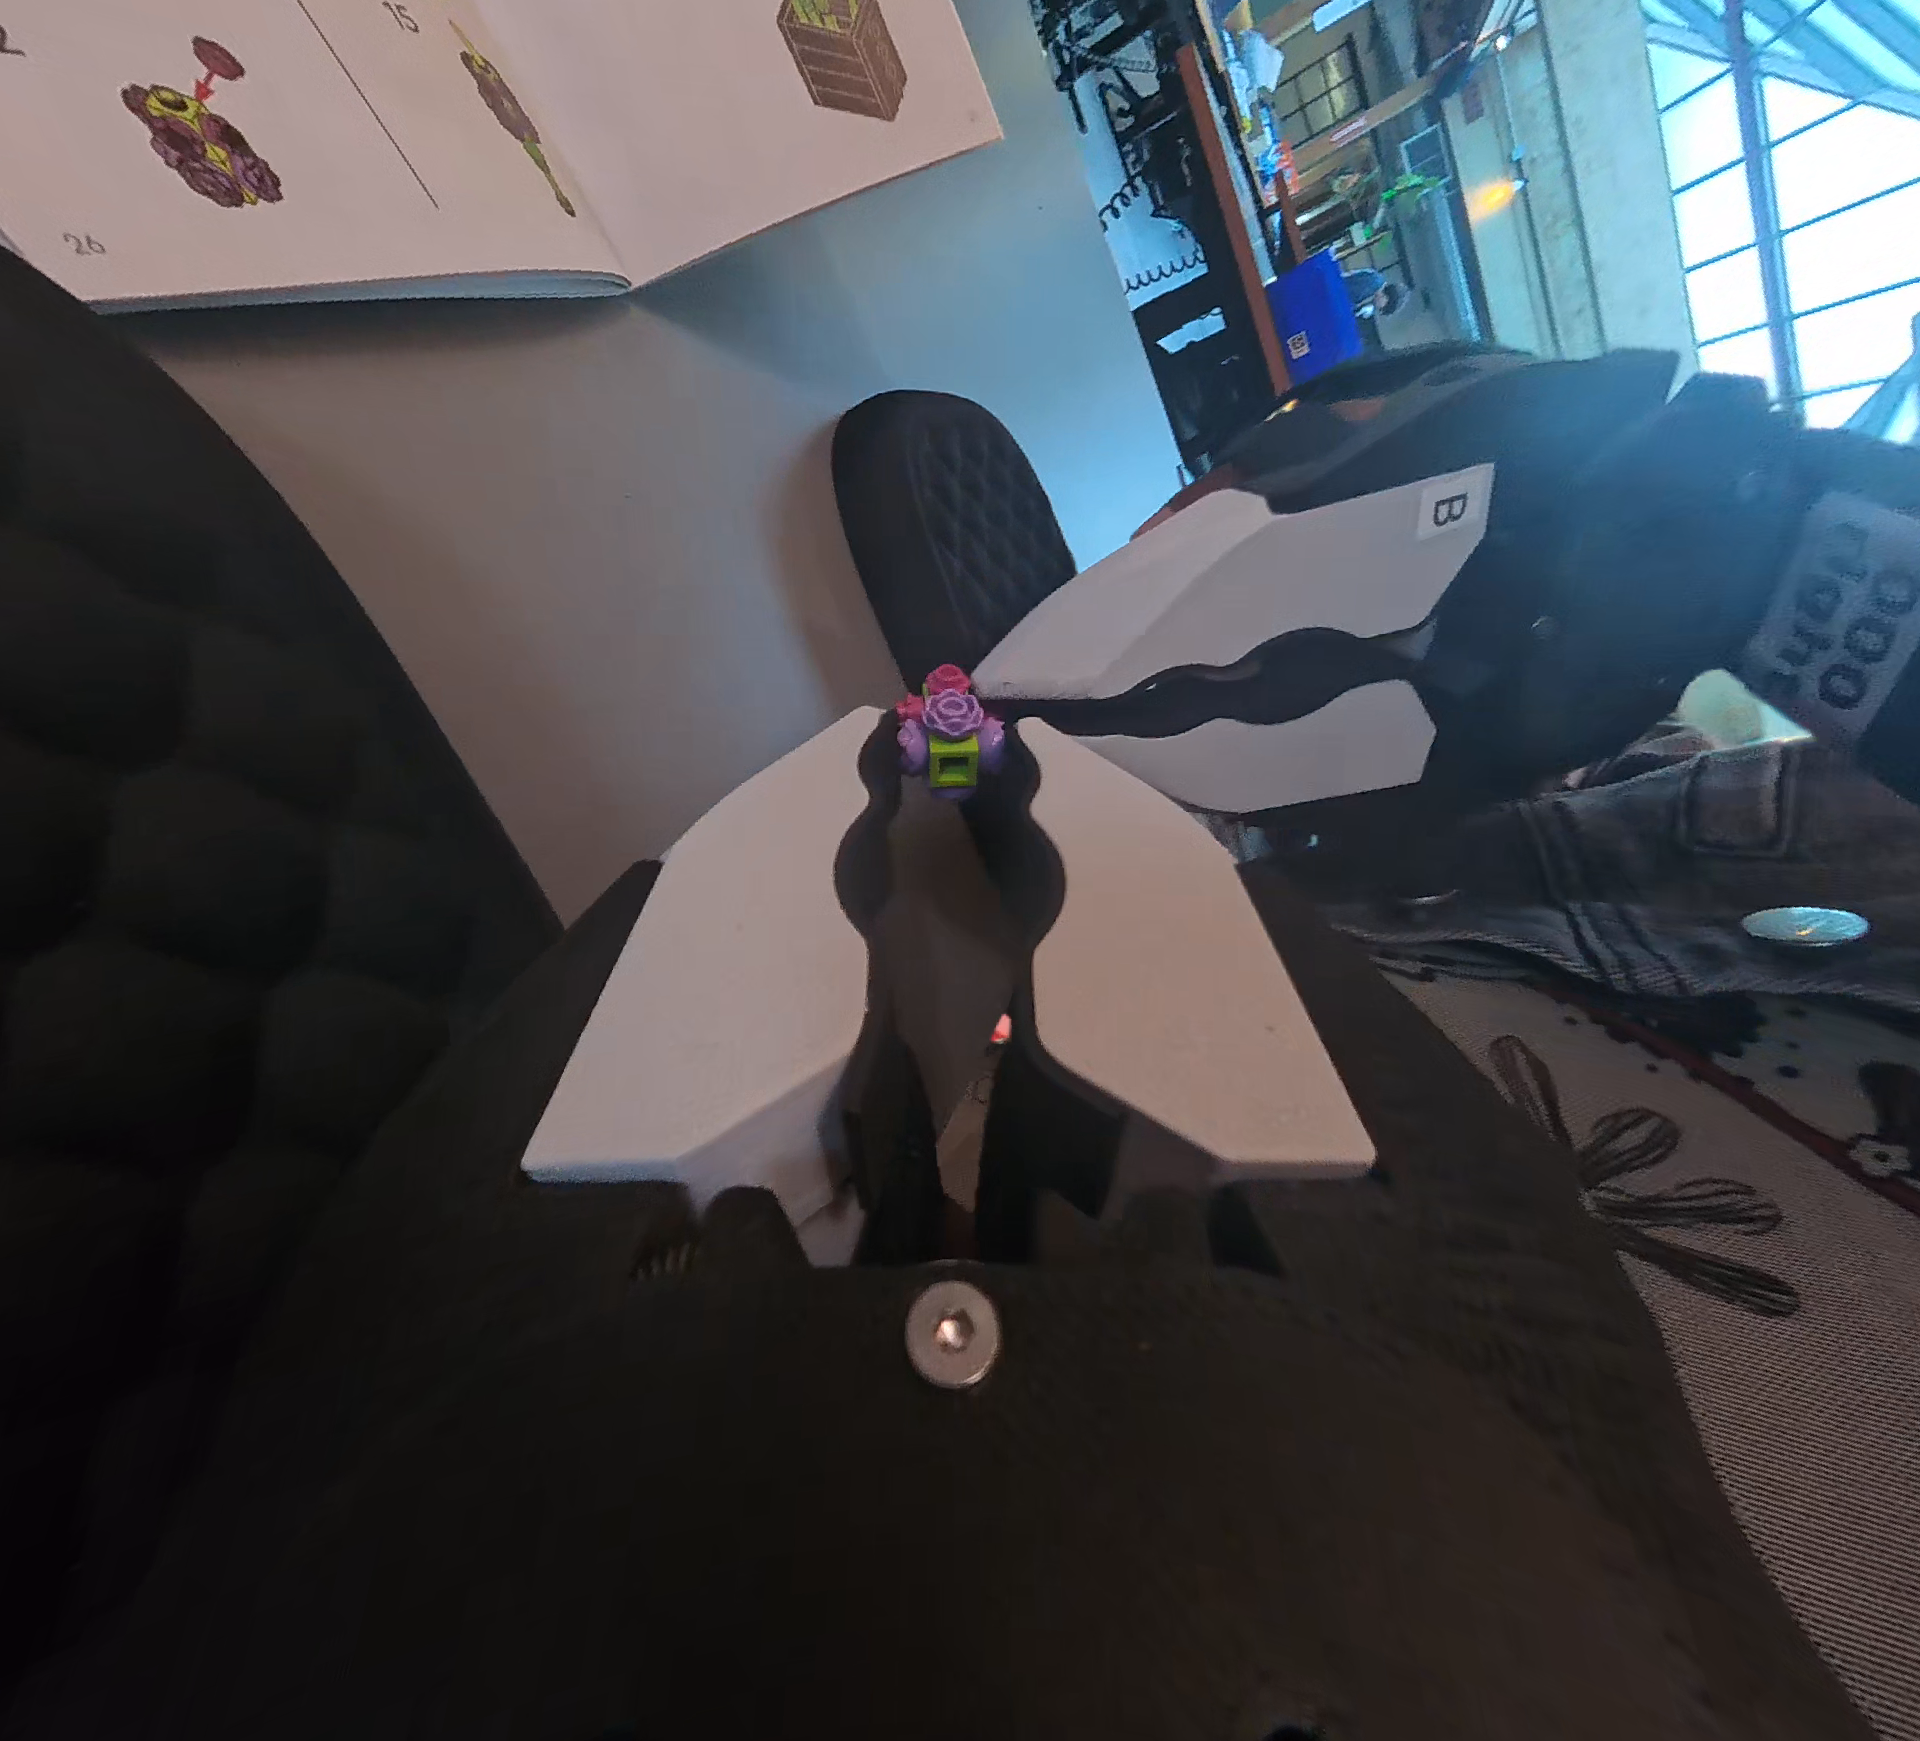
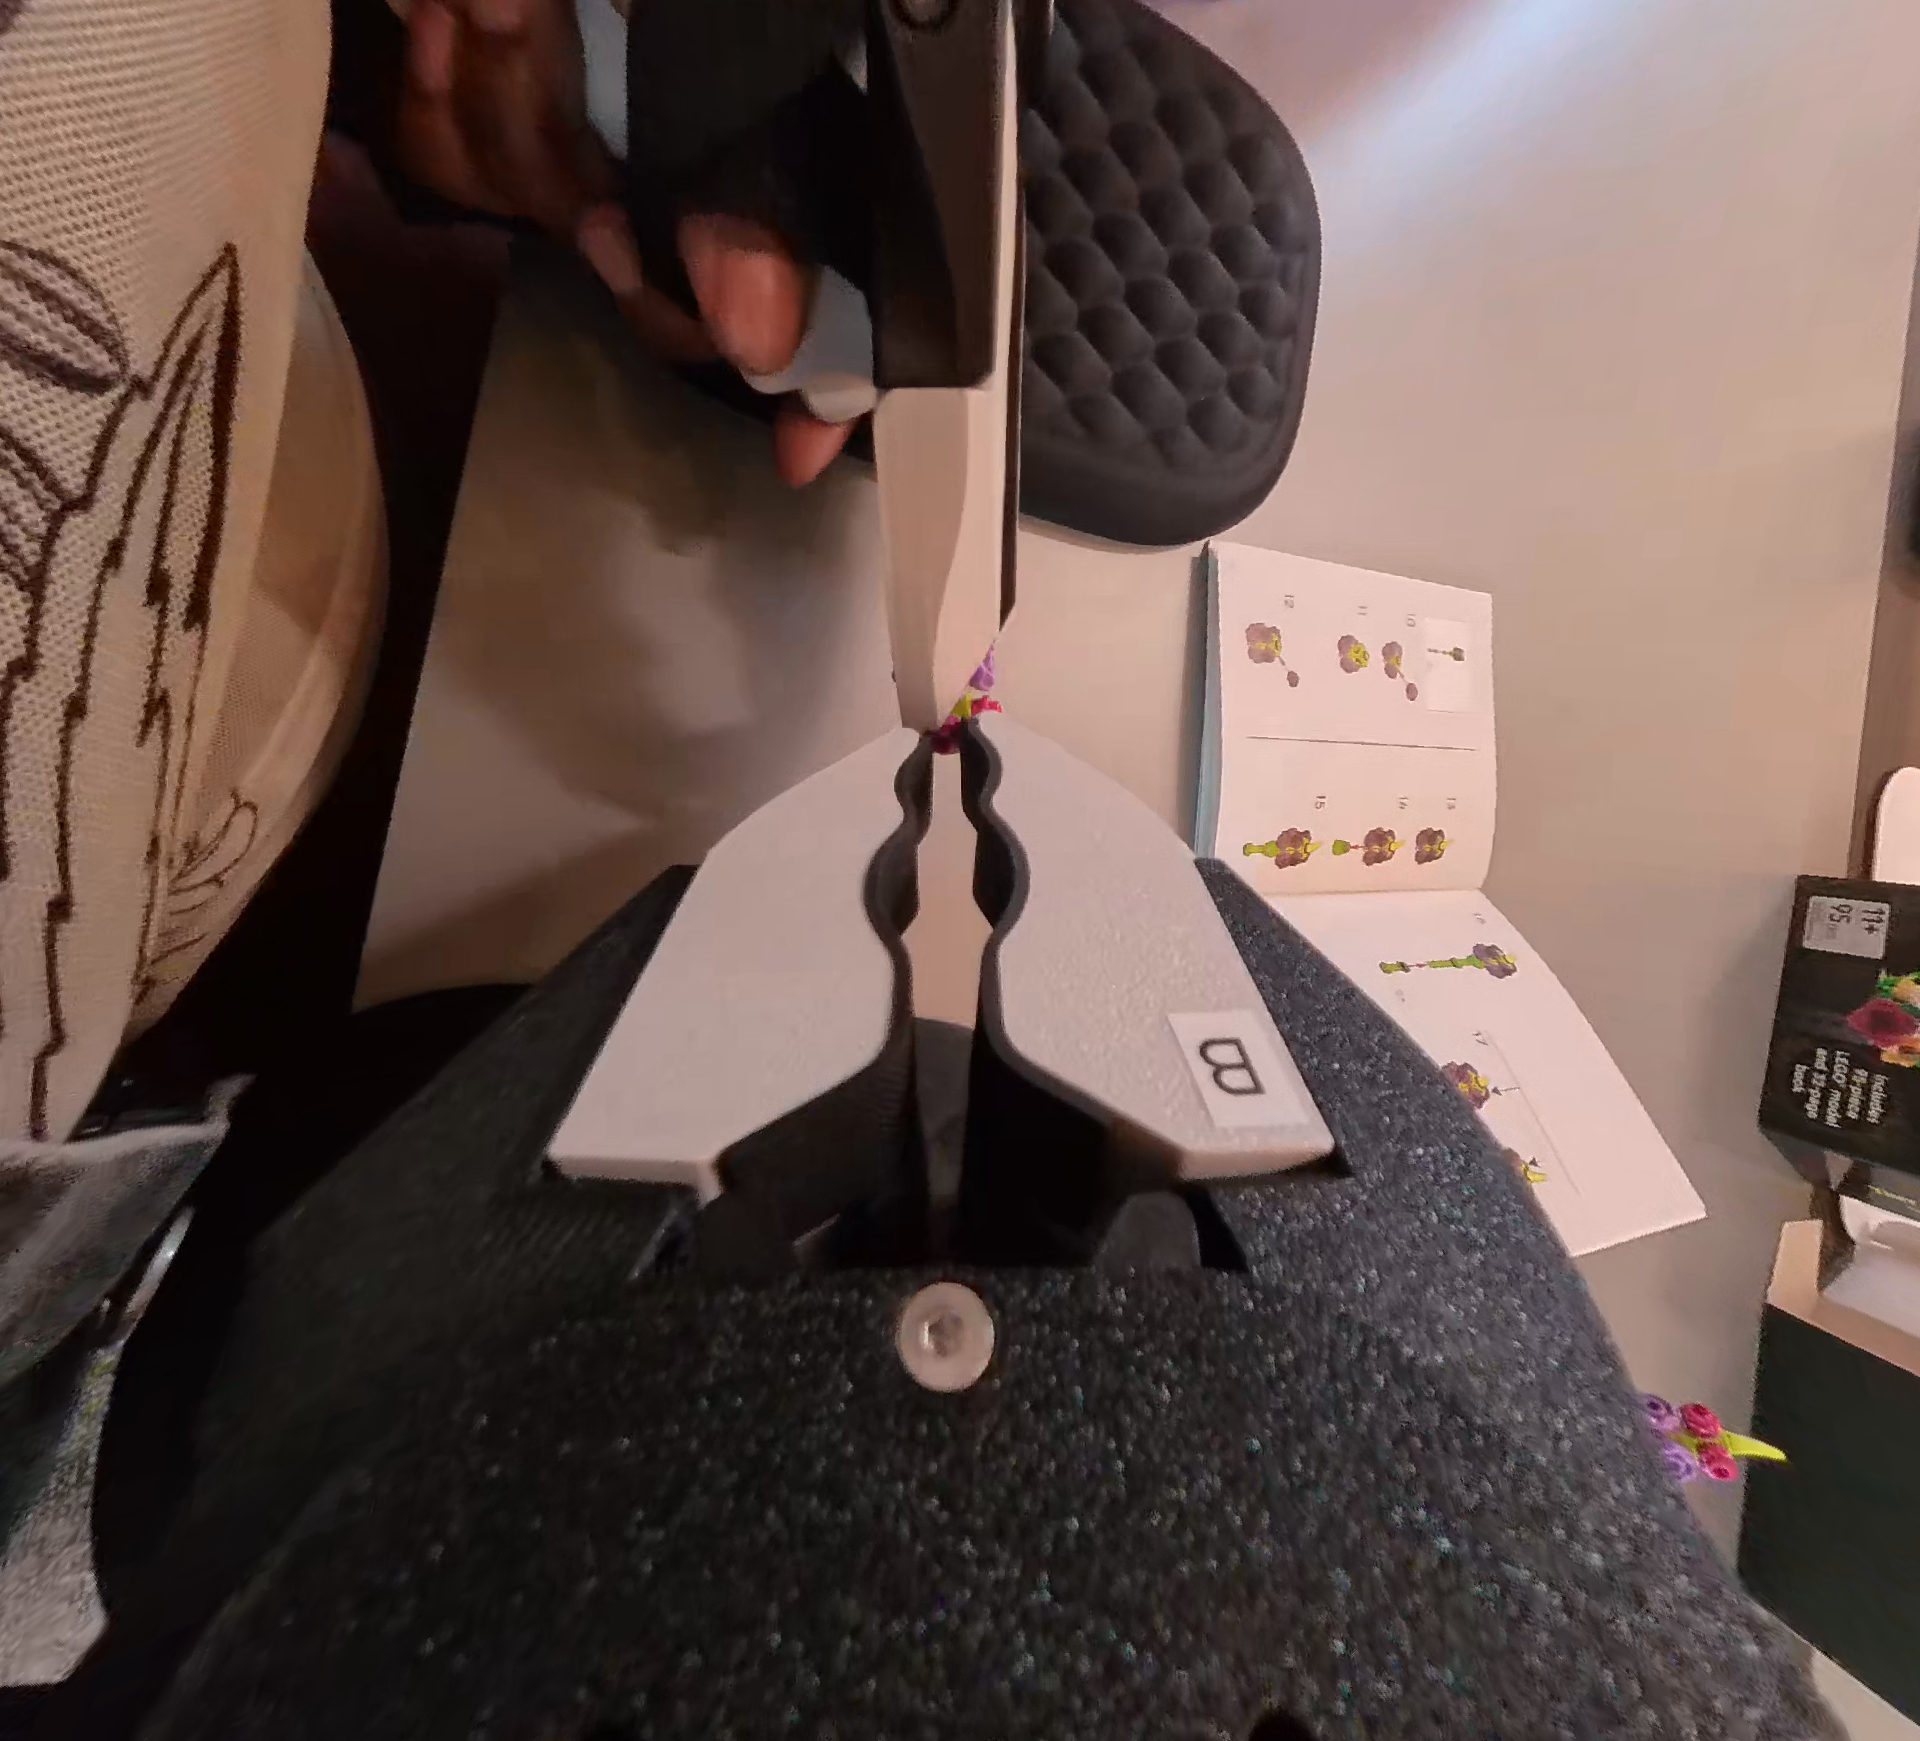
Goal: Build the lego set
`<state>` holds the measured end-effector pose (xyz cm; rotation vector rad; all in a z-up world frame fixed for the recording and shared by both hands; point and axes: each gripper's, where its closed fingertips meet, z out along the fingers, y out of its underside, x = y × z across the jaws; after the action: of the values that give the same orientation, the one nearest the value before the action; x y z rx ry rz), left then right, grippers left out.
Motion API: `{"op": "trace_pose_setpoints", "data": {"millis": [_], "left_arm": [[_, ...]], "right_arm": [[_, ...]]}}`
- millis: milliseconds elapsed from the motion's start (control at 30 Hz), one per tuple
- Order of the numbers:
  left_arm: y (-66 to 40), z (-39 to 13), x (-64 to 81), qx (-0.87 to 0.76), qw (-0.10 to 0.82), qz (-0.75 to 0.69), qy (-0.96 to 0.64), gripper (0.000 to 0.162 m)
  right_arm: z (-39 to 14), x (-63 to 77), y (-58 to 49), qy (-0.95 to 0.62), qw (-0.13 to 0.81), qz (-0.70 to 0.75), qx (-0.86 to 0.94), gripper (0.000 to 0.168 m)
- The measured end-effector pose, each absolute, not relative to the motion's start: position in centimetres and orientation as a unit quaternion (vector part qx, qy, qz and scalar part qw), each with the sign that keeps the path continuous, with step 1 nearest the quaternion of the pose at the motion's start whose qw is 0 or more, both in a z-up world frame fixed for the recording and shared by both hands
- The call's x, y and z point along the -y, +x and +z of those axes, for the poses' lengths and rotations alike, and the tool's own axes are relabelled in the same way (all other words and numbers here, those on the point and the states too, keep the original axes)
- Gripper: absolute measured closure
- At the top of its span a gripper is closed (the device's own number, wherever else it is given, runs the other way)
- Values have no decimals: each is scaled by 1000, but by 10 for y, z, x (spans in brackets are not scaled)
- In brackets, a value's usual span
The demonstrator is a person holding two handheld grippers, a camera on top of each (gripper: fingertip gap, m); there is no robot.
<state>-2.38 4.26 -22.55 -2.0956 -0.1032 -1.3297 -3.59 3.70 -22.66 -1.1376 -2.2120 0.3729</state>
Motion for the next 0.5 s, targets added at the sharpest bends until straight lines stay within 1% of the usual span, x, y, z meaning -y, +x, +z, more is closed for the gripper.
{"op": "trace_pose_setpoints", "data": {"millis": [167, 333, 500], "left_arm": [[-23, -228, -42, 33, 324, -496, -805, 145], [-27, -213, -43, 76, 310, -579, -750, 144], [-29, -211, -43, 82, 300, -598, -739, 144]], "right_arm": [[-229, -37, -35, -420, 312, 102, 846, 163], [-215, -38, -37, -464, 290, 158, 822, 163], [-214, -38, -38, -473, 269, 173, 821, 162]]}}
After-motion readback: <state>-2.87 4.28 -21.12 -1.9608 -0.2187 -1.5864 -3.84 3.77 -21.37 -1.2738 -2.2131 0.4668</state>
